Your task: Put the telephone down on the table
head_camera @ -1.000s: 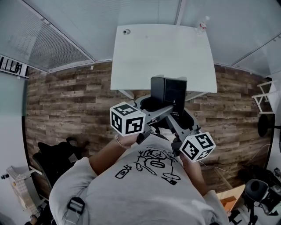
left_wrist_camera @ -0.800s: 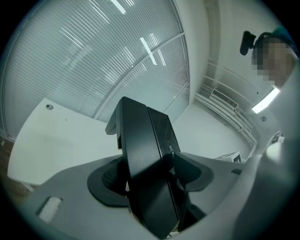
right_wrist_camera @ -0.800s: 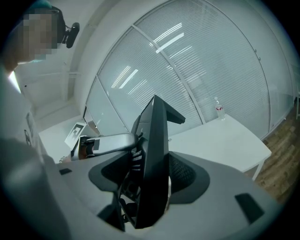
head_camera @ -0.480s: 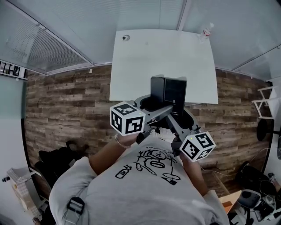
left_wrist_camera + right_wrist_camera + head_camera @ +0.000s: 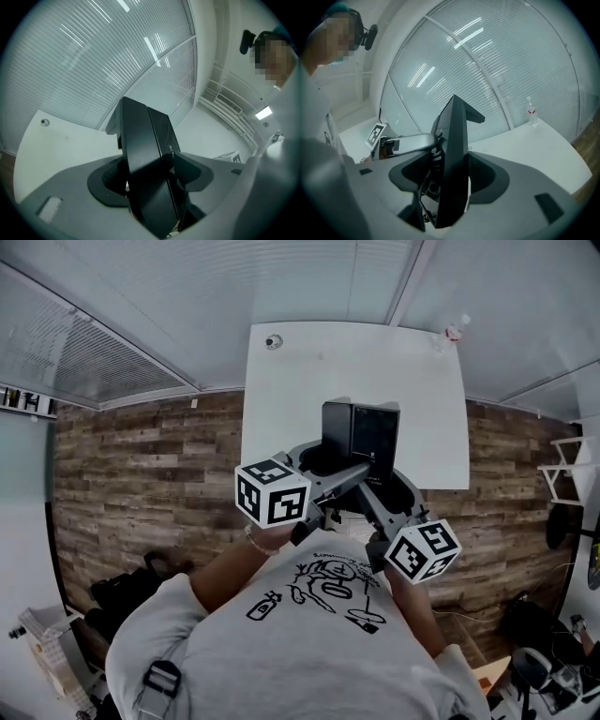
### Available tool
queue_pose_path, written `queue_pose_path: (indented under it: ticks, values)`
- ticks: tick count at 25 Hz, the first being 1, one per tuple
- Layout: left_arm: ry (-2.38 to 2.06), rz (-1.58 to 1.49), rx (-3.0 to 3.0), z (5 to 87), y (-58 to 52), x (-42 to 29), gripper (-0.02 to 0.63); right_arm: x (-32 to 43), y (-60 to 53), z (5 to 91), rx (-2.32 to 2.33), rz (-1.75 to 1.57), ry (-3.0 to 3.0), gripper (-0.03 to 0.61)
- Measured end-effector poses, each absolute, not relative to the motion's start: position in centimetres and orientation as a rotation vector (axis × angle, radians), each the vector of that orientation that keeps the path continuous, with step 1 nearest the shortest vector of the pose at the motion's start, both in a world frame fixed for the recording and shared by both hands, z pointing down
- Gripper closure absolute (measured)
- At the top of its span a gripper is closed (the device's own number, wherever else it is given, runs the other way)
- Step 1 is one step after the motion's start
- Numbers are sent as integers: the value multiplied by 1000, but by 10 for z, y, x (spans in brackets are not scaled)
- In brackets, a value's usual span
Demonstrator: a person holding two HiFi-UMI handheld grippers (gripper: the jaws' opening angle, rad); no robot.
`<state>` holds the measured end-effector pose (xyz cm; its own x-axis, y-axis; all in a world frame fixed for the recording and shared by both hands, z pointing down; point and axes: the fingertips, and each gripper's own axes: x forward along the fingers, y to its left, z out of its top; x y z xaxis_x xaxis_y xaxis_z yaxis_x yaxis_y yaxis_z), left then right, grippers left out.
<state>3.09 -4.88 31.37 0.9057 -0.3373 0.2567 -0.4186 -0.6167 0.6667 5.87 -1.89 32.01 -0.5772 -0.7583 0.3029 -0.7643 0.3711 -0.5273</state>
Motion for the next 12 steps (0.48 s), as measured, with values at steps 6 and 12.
queue_pose_path:
  ticks: [6,12]
  values:
    - [-521,128,2289,313,-87,13,322,41,-57,319,1455,1001,-2582,334]
    - [-504,142,2286,319,-114,0,323,27,-83,325,1473,1015,-2568,334]
